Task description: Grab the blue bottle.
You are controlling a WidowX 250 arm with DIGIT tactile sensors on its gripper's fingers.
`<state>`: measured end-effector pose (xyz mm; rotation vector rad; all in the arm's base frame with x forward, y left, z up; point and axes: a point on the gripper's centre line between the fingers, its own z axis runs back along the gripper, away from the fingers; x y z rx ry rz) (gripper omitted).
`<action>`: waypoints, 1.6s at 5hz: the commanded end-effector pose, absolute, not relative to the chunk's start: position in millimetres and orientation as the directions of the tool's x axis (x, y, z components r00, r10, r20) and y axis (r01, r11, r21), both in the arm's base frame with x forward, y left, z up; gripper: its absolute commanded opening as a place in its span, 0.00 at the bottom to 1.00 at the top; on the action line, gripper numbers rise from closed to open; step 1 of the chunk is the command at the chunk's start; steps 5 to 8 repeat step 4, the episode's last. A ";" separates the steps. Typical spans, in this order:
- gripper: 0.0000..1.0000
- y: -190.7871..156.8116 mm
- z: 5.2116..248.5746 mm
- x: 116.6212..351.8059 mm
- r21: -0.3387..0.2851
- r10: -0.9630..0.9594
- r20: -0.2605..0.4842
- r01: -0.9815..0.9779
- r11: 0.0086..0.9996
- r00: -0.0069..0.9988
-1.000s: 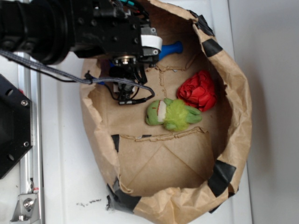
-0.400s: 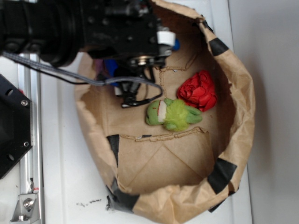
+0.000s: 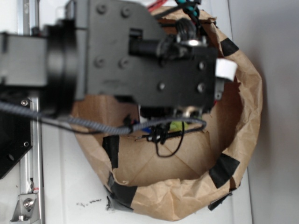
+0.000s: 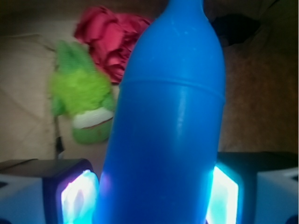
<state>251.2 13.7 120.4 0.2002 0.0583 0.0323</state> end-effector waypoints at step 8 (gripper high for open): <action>0.00 -3.4 166.2 242.3 -0.012 -0.044 0.049 0.045 0.999 0.998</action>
